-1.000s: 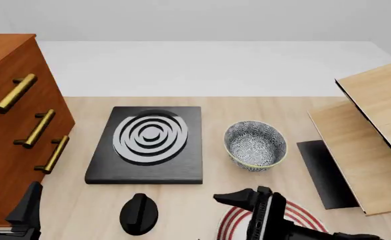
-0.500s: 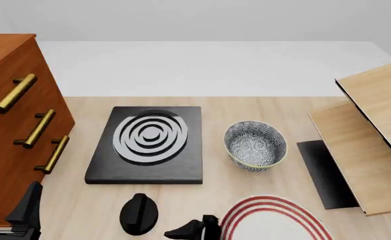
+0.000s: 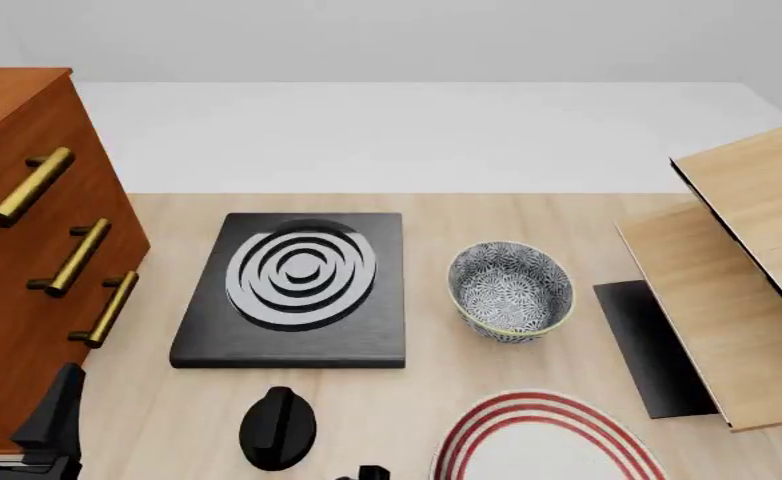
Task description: Pick up the cream cheese and put it in the bowl.
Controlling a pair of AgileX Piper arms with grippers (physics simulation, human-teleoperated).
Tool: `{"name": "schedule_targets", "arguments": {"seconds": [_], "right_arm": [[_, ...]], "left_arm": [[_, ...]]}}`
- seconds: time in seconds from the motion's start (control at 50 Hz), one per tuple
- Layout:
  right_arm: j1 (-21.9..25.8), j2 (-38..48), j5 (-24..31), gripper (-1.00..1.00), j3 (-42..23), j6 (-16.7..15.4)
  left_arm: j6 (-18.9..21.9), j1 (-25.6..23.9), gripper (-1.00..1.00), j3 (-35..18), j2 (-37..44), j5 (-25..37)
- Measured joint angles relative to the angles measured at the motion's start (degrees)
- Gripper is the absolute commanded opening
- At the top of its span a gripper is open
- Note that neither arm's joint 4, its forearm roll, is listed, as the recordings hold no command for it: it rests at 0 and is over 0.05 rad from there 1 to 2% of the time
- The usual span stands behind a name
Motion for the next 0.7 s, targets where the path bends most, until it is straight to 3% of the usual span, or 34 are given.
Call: {"name": "schedule_targets", "arguments": {"seconds": [0.7], "right_arm": [[0.9,13.2,-8.2,1.00,-1.8,4.7]], "left_arm": [[0.0,0.0,1.00,0.0,0.0,0.0]]}}
